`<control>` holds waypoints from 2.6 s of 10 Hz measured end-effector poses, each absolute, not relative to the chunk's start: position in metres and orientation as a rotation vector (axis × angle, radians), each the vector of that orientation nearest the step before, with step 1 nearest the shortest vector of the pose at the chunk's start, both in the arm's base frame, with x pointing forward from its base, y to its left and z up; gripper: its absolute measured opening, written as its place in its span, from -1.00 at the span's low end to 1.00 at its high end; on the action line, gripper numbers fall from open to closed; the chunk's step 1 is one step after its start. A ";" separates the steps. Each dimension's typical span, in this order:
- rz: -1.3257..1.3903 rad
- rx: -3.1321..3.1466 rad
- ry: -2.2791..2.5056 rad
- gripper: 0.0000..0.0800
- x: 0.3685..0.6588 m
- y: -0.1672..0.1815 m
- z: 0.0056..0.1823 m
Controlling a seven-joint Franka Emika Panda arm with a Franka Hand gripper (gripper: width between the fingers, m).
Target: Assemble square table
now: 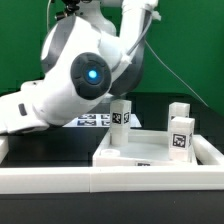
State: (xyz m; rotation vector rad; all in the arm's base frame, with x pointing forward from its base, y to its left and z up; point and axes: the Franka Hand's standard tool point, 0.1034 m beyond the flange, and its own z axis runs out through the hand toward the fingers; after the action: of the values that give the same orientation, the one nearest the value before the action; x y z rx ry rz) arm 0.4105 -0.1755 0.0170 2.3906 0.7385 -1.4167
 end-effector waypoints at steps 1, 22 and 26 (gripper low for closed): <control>-1.434 2.386 0.700 -0.28 0.425 -0.164 0.033; 0.029 2.825 0.814 -0.28 0.543 -0.114 0.105; 0.041 2.894 0.690 -0.28 0.532 -0.110 0.101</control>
Offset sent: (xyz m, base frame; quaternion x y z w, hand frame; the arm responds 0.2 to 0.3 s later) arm 0.0000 0.0000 0.0000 0.0000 0.0000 0.0000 1.0000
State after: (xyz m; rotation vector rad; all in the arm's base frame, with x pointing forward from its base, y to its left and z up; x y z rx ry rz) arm 0.5323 -0.1096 0.1008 2.8940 0.6902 0.0409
